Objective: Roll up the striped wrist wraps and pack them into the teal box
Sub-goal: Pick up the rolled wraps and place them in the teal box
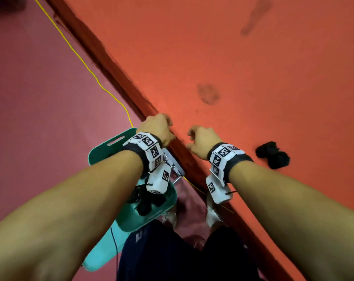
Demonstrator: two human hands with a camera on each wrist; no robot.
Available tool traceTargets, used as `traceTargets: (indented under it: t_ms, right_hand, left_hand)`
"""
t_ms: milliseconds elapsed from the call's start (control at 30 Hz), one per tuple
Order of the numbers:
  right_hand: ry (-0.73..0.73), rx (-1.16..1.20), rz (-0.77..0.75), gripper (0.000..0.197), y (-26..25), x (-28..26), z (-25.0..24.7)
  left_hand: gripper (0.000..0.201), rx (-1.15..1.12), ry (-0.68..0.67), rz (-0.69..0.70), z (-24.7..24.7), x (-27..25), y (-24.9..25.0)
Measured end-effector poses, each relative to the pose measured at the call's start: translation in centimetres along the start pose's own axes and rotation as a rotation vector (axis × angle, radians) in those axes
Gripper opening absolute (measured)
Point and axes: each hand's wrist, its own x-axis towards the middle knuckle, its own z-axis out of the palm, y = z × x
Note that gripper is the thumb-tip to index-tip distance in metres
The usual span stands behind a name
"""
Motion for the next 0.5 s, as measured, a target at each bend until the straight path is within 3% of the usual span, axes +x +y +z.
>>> traceTargets:
  t_ms: [133, 367, 500]
  right_hand:
    - [0.067, 0.052, 0.122, 0.039, 7.3, -2.3, -2.3]
    - [0.233, 0.141, 0.414, 0.040, 22.5, -7.4, -3.1]
    - [0.183, 0.198, 0.568, 0.054, 29.9, -9.4, -1.7]
  left_hand:
    - [0.039, 0.099, -0.024, 0.102, 1.9, 0.2, 7.0]
    - [0.056, 0.197, -0.157, 0.338, 11.3, 0.2, 19.8]
    - [0.065, 0.236, -0.241, 0.384, 17.5, 0.5, 25.6]
